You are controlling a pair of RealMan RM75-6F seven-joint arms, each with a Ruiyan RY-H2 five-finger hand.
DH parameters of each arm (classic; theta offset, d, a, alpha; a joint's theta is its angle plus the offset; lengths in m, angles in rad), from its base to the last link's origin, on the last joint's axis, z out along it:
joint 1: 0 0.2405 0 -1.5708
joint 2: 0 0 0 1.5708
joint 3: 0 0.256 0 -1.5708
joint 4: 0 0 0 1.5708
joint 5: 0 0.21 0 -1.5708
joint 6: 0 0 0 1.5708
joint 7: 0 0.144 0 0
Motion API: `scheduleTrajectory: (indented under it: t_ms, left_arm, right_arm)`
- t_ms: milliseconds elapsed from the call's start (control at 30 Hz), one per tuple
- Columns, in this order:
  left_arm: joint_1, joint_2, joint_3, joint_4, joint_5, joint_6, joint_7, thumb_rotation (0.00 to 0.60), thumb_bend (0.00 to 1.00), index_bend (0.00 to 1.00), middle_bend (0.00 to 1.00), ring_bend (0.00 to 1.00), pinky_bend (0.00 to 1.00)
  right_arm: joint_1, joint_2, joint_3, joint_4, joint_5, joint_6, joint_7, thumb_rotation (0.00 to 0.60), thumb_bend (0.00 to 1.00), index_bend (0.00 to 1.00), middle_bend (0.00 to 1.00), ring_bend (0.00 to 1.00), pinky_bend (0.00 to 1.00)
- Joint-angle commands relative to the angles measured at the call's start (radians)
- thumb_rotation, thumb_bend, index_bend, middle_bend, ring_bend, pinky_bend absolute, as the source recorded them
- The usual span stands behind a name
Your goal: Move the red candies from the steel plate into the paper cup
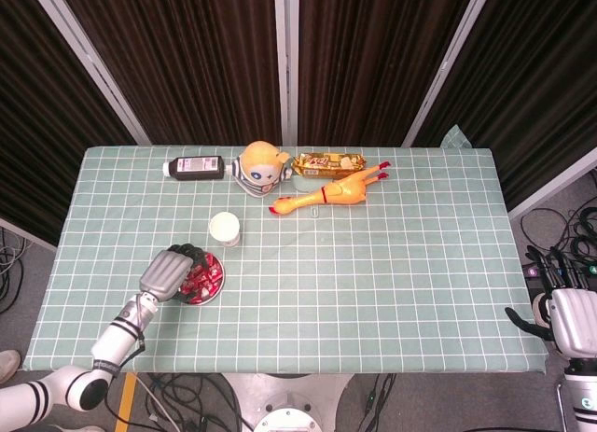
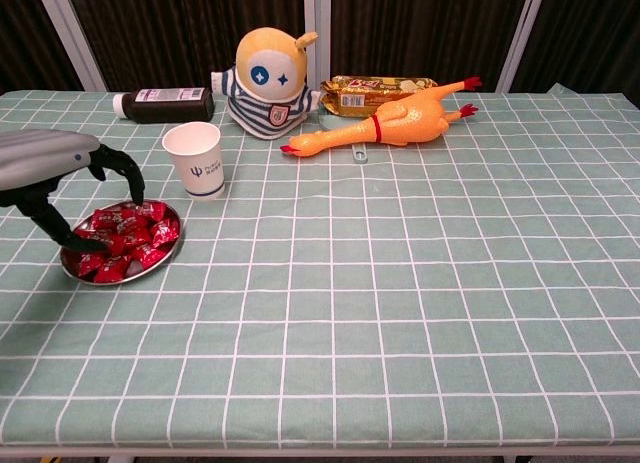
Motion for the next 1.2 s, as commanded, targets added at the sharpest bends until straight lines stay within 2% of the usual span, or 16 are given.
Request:
scheduleTrajectory:
  t_ms: [33,300,833,1200]
  left_arm:
    - [-0.001,-0.032,0.006,0.024,-0.037,0.021,0.061,0.600,0.21,0.48,0.34,0.22,0.27]
    - [0.000,-0.072,0.010,0.060,-0.109,0.042,0.123,0.600,0.25,0.50,0.34,0.20,0.27]
    - [-0.001,-0.081,0.028,0.064,-0.160,0.046,0.131,0.600,0.28,0.52,0.34,0.20,0.27]
    - [0.005,-0.101,0.036,0.104,-0.123,0.061,0.059,0.600,0.41,0.61,0.34,0.20,0.26]
  right_arm:
    - [0.003,0.000,0.000,0.002,-0.001,-0.004,0.003,0.600,0.10,0.05,0.18,0.01,0.10]
    - [0.004,-0.002,-0.002,0.007,-0.002,-0.007,0.010,0.600,0.10,0.05,0.18,0.01,0.10]
    - [-0.002,0.006,-0.008,-0.005,-0.011,0.002,0.010,0.600,0.09,0.05,0.18,0.01,0.10]
    - [-0.008,0.012,-0.015,-0.024,-0.023,0.013,-0.003,0.600,0.08,0.04,0.19,0.01,0.10]
